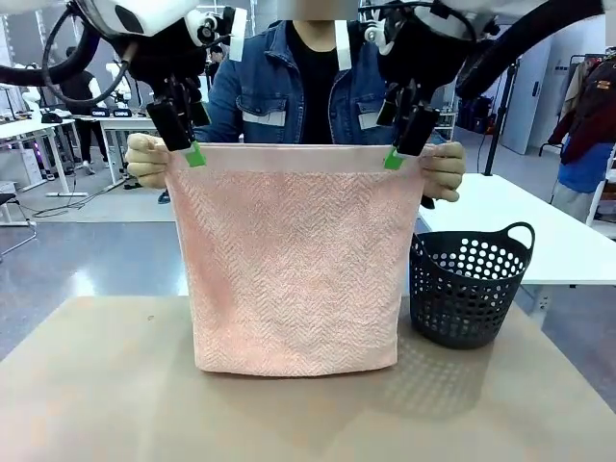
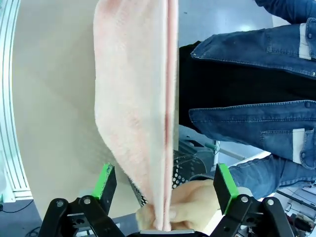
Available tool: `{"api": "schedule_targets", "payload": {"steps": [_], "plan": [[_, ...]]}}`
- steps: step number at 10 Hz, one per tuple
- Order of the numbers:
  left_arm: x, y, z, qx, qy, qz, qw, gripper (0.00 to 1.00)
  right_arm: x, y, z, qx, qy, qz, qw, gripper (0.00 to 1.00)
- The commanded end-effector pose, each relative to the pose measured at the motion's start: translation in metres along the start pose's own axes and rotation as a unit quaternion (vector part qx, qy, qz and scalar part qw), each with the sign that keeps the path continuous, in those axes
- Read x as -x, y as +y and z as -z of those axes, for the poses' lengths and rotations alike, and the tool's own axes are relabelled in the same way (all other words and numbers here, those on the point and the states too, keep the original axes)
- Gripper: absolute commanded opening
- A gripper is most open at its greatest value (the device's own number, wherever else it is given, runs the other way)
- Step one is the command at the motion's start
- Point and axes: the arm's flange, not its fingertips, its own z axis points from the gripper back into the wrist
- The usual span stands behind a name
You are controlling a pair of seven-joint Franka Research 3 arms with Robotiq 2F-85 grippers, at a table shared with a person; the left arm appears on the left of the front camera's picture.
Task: Fold the towel.
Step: Release the end of the 100 cm Hotel Towel you were holding and grab the top end of the folded side.
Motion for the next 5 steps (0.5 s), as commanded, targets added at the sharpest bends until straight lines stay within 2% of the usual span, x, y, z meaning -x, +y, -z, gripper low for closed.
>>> {"api": "schedule_targets", "payload": {"steps": [1,5], "plan": [[-0.009,0.021,0.003,0.007,0.022,0.012,1.000,1.00,-0.007,-0.018,0.006,-0.013,0.018,-0.012,1.000,1.00],[-0.008,0.039,0.038,0.063,0.045,-0.004,0.997,1.00,-0.010,-0.032,0.035,-0.054,0.048,0.004,0.997,1.00]]}}
